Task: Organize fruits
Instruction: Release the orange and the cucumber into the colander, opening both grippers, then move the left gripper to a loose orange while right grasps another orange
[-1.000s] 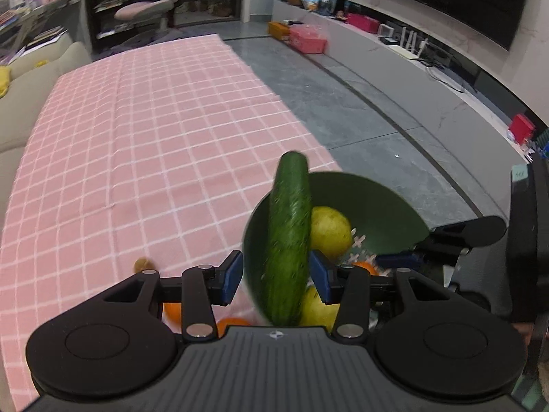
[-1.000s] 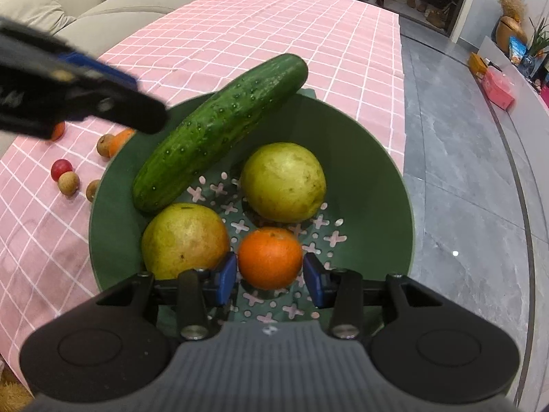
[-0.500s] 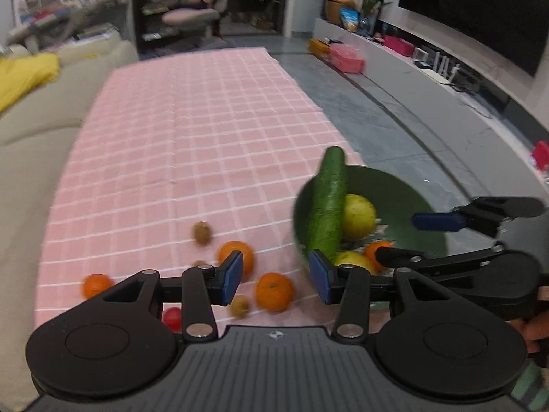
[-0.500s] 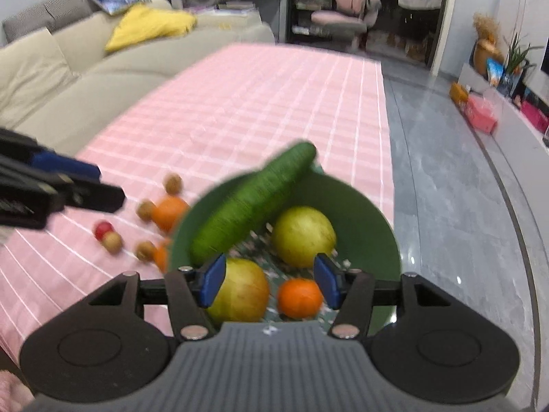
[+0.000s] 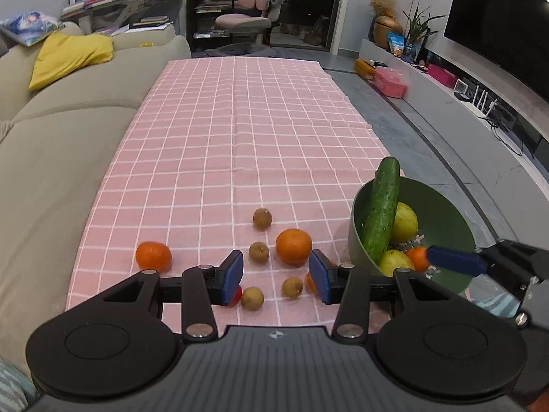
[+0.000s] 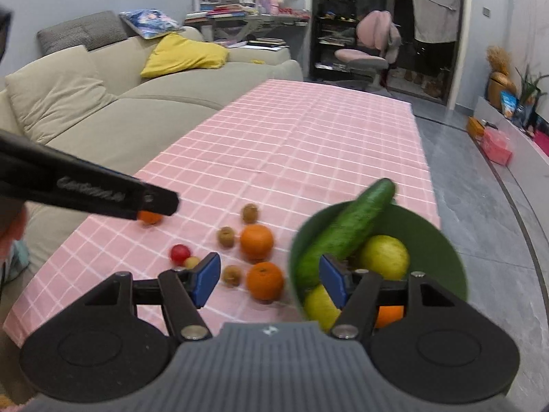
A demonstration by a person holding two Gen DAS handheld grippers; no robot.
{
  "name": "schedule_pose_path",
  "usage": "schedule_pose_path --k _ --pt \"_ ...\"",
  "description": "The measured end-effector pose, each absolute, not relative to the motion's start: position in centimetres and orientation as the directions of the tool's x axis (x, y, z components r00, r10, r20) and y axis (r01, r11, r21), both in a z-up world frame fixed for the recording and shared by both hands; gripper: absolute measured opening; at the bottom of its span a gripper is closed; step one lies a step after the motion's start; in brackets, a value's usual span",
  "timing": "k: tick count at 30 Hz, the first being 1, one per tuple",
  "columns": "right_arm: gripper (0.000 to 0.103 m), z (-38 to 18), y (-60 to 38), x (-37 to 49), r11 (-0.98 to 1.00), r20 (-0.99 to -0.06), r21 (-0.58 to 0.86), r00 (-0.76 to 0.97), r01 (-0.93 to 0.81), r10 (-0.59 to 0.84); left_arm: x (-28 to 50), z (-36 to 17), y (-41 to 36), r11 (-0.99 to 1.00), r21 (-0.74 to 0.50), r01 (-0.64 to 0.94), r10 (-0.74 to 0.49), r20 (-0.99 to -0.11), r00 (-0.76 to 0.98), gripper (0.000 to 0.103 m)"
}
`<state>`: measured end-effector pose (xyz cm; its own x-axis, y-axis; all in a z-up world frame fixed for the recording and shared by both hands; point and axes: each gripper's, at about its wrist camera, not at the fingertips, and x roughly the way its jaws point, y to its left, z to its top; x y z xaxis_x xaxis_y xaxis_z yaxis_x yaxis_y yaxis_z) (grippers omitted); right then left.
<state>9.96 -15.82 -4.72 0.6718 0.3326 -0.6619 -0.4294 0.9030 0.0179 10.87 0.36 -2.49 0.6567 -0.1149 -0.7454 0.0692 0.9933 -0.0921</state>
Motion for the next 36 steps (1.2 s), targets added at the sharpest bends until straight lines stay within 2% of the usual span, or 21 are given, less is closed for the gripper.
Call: schedule_pose_path --k 11,17,20,29,36 --pt "0.061 -7.3 -11.5 8.7 0.842 -0.7 -0.037 0.615 -0.538 0.362 8.9 -4.4 2.9 0.982 -0.186 0.027 -0.165 -0.787 0.595 0.052" --pt "0.052 -9.2 -10.7 9.3 0.833 -0.719 -0.048 0.599 -0.55 0.354 8.9 -7.2 3.5 0.98 -0.199 -0.007 -0.165 -0.831 0.531 0.044" --pt "0.048 -10.3 -10.1 9.7 0.823 -0.728 -0.126 0.616 -0.553 0.302 9.3 -8.0 4.1 0.98 -0.195 -0.036 -0.147 -0.837 0.528 0.04" --pt "0.048 -13.5 -8.0 10.6 0.671 -0.688 -0.449 0.707 -0.59 0.161 11.5 -9.7 5.6 0.986 -0.147 -0.081 -0.087 -0.86 0.503 0.04" --pt "0.043 -14.9 -7.0 12.4 0.516 -0.692 -0.578 0.714 -0.633 0.101 12.9 -10.5 7.0 0.987 -0.132 -0.092 -0.073 -0.877 0.476 0.04"
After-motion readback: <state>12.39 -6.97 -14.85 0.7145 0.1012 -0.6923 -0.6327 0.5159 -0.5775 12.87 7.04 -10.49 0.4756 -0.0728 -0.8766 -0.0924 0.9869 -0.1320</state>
